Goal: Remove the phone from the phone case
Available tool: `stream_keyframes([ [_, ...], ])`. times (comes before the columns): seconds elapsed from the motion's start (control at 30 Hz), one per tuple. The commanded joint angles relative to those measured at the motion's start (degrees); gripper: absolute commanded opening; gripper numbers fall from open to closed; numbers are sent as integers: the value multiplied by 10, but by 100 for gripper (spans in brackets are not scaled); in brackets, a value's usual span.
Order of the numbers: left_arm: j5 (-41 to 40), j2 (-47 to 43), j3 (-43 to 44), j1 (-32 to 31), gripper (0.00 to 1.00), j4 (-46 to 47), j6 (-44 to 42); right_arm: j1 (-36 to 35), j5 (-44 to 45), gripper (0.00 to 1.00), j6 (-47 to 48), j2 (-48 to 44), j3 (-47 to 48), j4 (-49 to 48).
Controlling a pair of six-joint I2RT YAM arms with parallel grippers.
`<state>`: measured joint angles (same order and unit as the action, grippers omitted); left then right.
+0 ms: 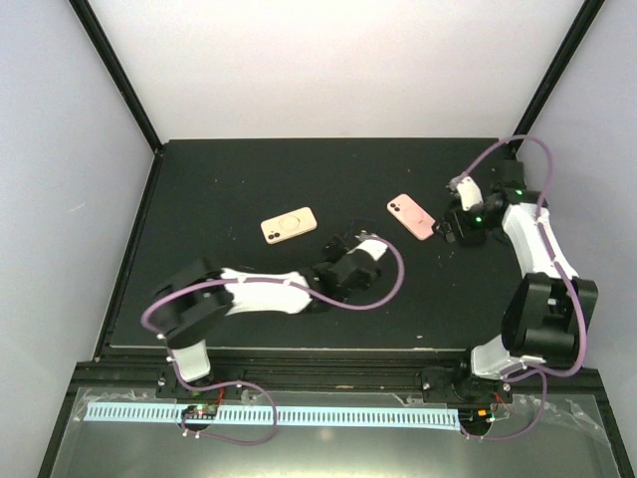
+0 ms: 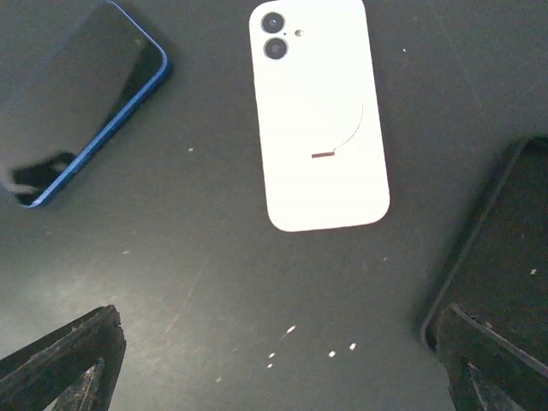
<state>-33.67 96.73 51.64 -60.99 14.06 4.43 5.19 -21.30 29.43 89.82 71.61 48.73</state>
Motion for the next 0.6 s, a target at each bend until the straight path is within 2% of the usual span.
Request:
stream_keyframes([
  [0.0,137,-28,-119,53,99,170,149,-36,104,100,28,89,76,11],
  [0.1,166,-20,-138,78,97,200,164,-52,112,100,47,163,148,42],
  [0.33,189,-10,-133,81,95,204,156,-59,93,100,85,305,321,158],
  [0.57,205,-3,-131,81,95,218,144,-89,120,100,94,347,330,176],
])
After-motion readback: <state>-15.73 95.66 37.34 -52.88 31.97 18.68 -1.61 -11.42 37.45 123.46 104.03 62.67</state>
